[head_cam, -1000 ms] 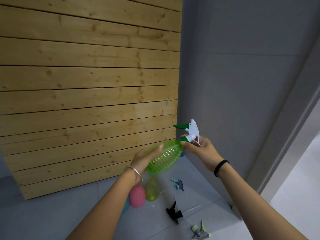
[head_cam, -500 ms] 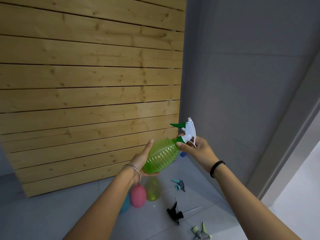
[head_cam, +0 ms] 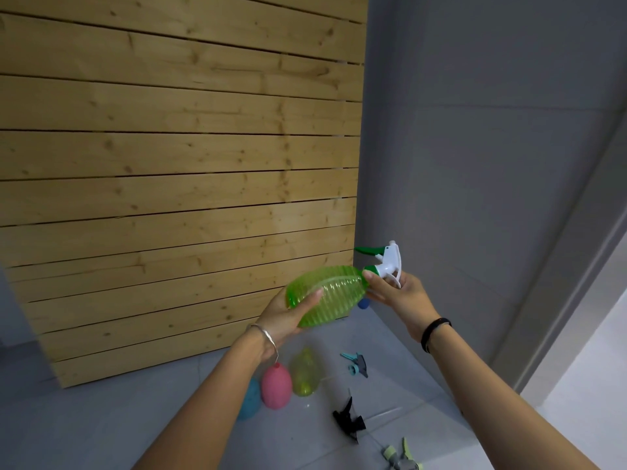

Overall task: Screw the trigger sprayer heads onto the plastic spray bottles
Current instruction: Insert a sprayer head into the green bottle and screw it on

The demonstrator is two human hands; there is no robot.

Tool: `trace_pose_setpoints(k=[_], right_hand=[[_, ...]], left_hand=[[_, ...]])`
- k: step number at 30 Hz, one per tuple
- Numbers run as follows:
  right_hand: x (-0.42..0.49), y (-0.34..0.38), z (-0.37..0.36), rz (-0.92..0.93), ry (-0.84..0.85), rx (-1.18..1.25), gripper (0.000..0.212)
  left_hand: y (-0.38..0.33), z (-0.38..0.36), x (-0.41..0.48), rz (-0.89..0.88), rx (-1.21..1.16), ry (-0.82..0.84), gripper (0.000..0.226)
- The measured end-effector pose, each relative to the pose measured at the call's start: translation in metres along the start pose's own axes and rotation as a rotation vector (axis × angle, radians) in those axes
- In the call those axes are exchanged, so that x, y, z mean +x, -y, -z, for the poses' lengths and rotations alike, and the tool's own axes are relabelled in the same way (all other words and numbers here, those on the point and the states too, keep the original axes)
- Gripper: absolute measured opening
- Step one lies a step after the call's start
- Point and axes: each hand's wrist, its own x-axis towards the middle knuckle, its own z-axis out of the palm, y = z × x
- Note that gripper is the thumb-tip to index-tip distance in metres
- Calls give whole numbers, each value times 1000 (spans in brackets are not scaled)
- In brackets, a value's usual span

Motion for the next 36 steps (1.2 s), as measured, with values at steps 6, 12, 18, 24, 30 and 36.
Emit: trace_pose_setpoints(k=[6, 12, 18, 24, 30, 36], right_hand=[[-1, -2, -6, -28, 51, -15, 22], [0, -2, -2, -50, 41, 33, 36], [1, -3, -4, -42, 50, -34, 34], [2, -3, 2, -62, 57, 14, 34], [1, -2, 0, -57, 70, 5, 32], [-4, -5, 3, -83, 72, -31, 25]], left_hand=[[-7, 1, -1, 197, 2, -12, 107], [1, 3, 2, 43, 52, 8, 126], [1, 5, 0, 186, 79, -2, 103], [5, 4, 4, 53, 32, 37, 103], [5, -4, 5, -3, -91, -104, 65], [-2, -3, -3, 158, -89, 95, 112]])
